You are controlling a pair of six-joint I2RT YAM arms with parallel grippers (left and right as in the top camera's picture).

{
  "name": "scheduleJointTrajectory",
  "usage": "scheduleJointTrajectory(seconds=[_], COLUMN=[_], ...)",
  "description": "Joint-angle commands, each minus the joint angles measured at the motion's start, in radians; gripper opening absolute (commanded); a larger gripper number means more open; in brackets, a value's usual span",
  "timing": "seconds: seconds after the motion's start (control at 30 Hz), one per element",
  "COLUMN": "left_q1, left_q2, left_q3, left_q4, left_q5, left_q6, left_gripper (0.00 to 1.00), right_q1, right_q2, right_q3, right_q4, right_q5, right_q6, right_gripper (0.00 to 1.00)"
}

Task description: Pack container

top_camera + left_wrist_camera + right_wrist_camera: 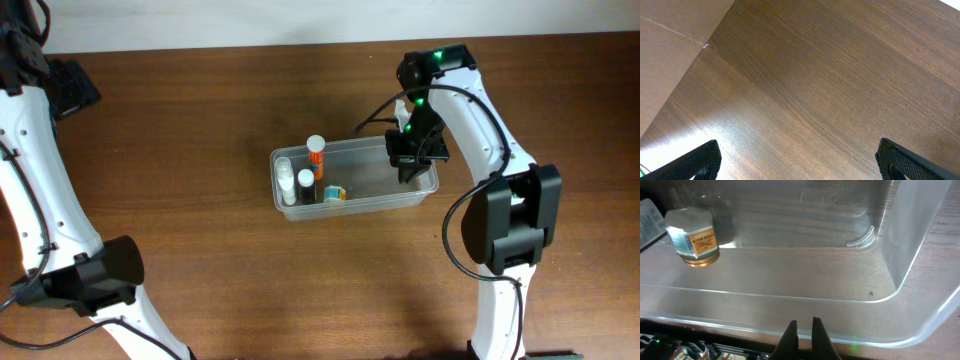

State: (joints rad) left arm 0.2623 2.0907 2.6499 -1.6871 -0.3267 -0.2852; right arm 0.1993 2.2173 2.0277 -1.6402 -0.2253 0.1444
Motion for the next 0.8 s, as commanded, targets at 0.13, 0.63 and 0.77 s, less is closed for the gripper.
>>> scheduleJointTrajectory(seconds=[0.13, 0.63, 0.77], left_q1=[0.003, 0.003, 0.003], left_q2=[0.005, 0.005, 0.005], left_q3=[0.003, 0.003, 0.003], left_q4=[0.0, 0.0, 0.0], left_q5=[-0.01, -0.01, -0.01], left_q6=[-0.01, -0.01, -0.01], left_gripper=[1.0, 1.0, 1.0], right_q1=[0.013, 0.017, 0.018], right_q2=[-0.004, -0.004, -0.004], right_q3=[-0.027, -0.027, -0.027], right_q4=[0.012, 0.012, -0.004], right_q5=[0.014, 0.021, 0.021], right_q6=[-0.014, -0.014, -0.014], right_gripper=[0.04, 0.04, 0.04])
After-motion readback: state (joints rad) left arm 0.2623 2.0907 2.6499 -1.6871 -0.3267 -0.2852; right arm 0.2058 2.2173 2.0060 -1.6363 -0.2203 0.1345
